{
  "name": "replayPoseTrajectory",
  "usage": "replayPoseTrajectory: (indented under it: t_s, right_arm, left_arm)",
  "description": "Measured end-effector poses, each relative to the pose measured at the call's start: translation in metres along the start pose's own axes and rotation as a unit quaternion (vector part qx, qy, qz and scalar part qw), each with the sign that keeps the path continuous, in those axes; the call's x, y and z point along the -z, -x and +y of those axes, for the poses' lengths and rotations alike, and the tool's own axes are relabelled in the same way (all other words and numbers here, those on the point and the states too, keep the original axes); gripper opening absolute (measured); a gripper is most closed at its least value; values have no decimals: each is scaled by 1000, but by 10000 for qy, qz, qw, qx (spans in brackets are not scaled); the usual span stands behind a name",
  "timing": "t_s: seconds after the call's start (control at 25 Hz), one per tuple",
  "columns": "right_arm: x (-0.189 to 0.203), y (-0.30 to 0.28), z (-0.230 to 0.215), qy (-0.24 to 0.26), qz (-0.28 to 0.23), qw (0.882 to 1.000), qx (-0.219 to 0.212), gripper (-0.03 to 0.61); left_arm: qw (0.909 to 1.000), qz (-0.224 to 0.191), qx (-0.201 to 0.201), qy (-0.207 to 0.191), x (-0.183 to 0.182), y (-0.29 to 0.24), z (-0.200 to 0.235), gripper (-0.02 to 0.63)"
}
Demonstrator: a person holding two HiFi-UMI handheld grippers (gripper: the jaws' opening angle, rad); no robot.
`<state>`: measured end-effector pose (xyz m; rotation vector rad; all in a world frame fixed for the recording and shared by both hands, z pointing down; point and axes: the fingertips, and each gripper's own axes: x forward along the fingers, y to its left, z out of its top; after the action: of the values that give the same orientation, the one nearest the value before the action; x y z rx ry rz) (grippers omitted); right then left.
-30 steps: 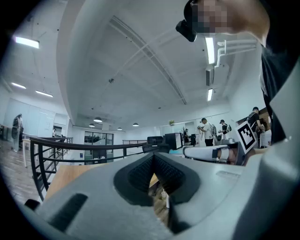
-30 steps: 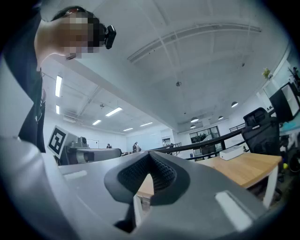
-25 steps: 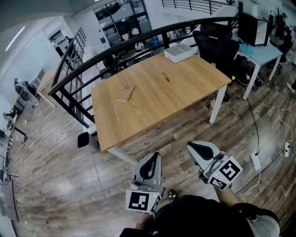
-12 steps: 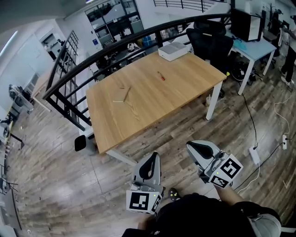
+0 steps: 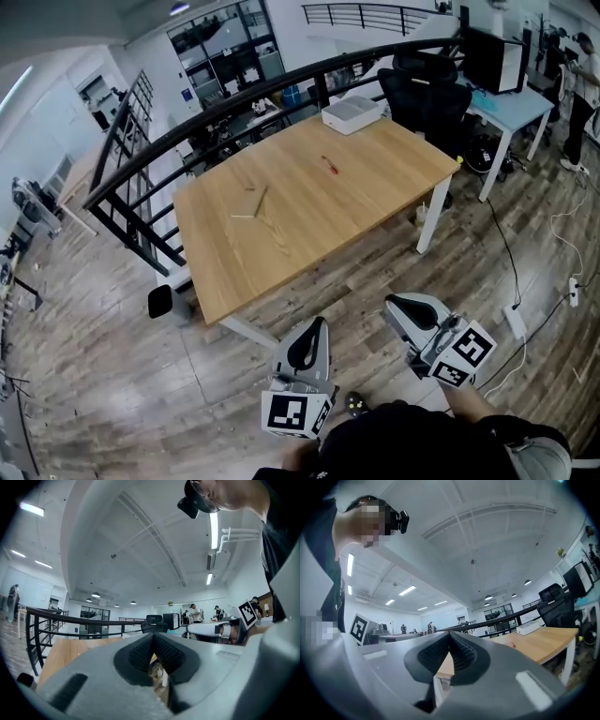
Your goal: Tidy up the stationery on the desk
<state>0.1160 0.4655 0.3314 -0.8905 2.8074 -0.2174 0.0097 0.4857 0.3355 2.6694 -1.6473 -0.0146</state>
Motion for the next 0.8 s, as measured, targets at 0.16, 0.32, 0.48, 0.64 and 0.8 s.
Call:
replayPoseTrajectory:
  t_s: [0.16,0.32,0.48,0.64,0.8]
  right_arm:
    - [5,-17,5,-11,7,10000,-4,8]
    - [8,-37,13,-13,11,10000,-68,8]
    - [14,-51,20,-78,60,9998,-149,8]
    - [23,-62,27,-137,158,9994,-261,8]
    - [27,-72,27,-180,191,9991,-341,8]
  left_arm:
    - [10000,-31,-26,-20,1,5,18,-2]
    - [9999,-33,-79,-62,1,11,37,-3]
    - [9999,-25,-157,-45,2,18,49,-2]
    - [9996,54,-273,-27,8,25,61,-2]
    - [9993,50,-371,-3,11,29,70,-2]
